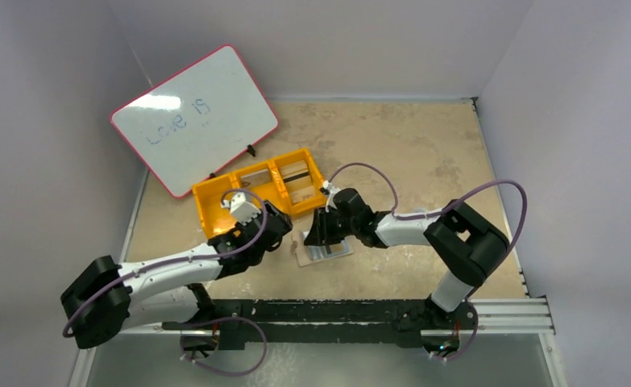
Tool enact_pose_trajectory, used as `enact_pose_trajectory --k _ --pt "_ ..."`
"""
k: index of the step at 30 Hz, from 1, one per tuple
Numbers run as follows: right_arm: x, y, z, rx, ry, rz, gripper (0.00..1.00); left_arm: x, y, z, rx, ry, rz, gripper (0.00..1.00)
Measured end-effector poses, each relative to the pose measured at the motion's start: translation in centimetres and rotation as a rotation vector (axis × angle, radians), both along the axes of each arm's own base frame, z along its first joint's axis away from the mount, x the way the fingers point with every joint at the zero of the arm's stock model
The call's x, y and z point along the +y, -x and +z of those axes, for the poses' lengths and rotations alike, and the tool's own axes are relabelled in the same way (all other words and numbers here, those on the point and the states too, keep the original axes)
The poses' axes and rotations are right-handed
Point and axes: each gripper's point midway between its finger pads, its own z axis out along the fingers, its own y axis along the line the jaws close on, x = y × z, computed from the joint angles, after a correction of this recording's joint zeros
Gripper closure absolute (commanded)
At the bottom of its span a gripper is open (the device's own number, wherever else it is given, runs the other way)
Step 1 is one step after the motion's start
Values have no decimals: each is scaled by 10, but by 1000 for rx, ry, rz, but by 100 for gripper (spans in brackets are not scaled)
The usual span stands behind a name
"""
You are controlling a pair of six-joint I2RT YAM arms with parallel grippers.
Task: Take the credit cards out of the card holder
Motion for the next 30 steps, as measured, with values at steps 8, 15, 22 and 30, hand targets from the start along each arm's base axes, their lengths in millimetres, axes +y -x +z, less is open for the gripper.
enact_pose_trajectory --k 8,15,22,30 --pt "8 2 1 -21 -47 47 61 -34 5 -28 120 -40 -140 42" --pt "9 5 0 -27 -72 68 60 -40 9 -33 154 -7 -146 42" --pt "10 5 1 -31 -85 73 61 -54 5 -59 231 -86 -177 77" --pt "9 14 3 -19 -108 95 55 -45 0 -70 247 -137 -144 100"
